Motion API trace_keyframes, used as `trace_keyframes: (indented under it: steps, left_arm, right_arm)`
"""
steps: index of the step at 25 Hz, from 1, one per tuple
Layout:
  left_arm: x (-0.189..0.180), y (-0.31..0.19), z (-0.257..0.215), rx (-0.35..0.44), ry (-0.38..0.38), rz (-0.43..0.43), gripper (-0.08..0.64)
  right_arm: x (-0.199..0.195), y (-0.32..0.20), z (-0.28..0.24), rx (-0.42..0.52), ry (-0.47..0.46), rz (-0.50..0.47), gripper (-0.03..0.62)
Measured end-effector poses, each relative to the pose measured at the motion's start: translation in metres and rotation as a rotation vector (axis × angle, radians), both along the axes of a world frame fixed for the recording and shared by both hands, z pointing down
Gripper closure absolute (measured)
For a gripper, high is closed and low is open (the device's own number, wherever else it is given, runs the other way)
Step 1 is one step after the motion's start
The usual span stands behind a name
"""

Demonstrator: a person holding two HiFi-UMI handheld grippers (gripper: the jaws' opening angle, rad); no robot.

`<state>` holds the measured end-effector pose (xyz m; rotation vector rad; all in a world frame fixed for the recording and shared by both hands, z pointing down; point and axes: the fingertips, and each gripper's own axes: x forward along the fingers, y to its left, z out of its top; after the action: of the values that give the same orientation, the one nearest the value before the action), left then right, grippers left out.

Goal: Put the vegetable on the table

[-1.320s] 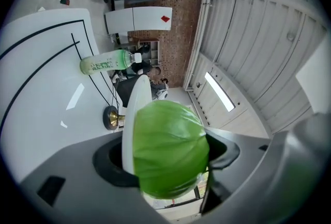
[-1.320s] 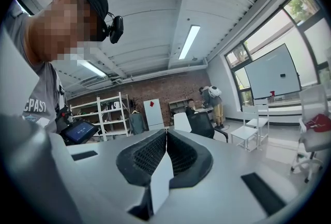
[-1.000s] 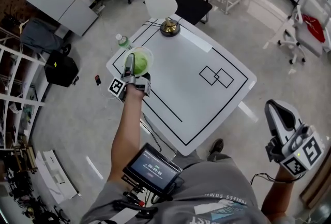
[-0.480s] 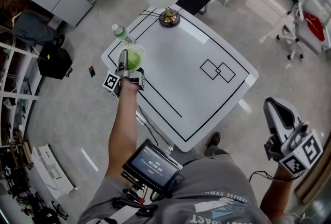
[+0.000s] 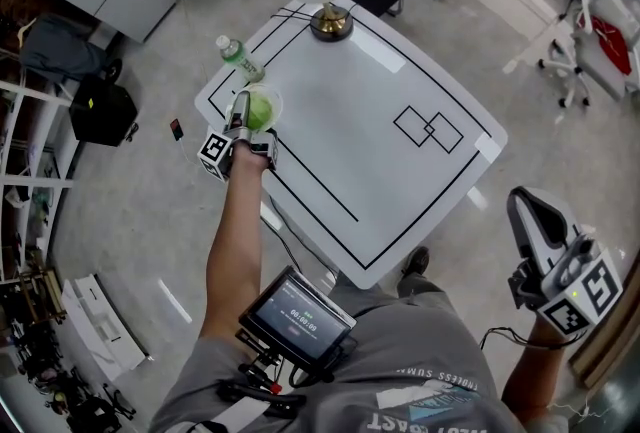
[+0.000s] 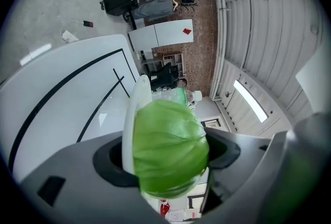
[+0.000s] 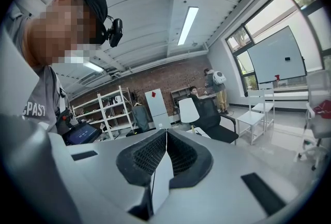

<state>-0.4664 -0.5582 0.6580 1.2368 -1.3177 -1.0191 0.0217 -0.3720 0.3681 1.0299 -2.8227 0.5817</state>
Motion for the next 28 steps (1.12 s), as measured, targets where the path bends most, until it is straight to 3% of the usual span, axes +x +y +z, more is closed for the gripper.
trace_keyframes:
  steps: [5,10,23,28]
  left_arm:
    - [-0.002,0.001,0.027,-0.122,-0.043,0.073,0.209]
    - [-0.002,-0.002,0.042,-0.183,-0.089,0.150,0.209]
    - [-0.002,-0.014,0.066,-0.235,-0.168,0.328,0.209]
    - [-0.006,-0.018,0.074,-0.249,-0.195,0.360,0.209]
  right_arm:
    - [-0.008,-0.003,0.009,-0.021,-0.003,-0.003,0.584]
    - [-0.018,-0.007,0.019,-0.042,-0.008,-0.009,0.584]
    - [-0.035,-0.022,0.034,-0.084,-0.007,-0.014,0.584]
    - [-0.043,-0.024,0.038,-0.094,0.000,-0.022,0.584]
